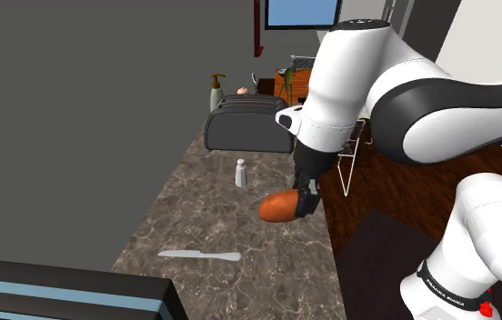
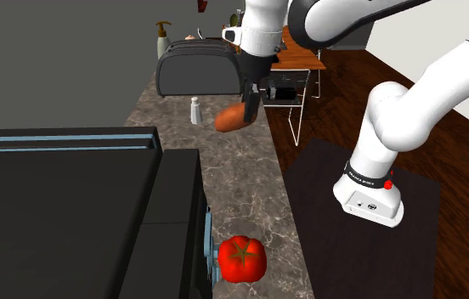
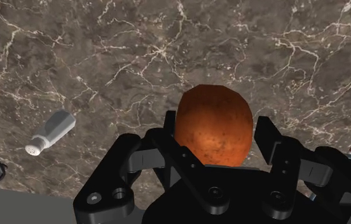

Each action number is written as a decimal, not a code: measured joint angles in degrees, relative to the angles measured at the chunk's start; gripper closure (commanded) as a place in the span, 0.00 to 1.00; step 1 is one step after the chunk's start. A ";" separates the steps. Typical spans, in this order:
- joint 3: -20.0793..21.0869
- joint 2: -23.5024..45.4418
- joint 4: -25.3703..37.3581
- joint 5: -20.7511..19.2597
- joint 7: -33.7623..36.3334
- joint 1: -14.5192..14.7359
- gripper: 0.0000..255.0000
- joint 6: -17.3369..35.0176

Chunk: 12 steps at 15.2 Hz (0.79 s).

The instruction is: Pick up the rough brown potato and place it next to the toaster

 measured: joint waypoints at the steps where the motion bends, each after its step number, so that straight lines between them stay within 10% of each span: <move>1: -0.22 -0.14 0.66 -0.12 -0.17 -0.09 1.00 -0.81; 12: -1.18 -0.78 8.87 -0.77 -0.33 -0.42 1.00 -9.65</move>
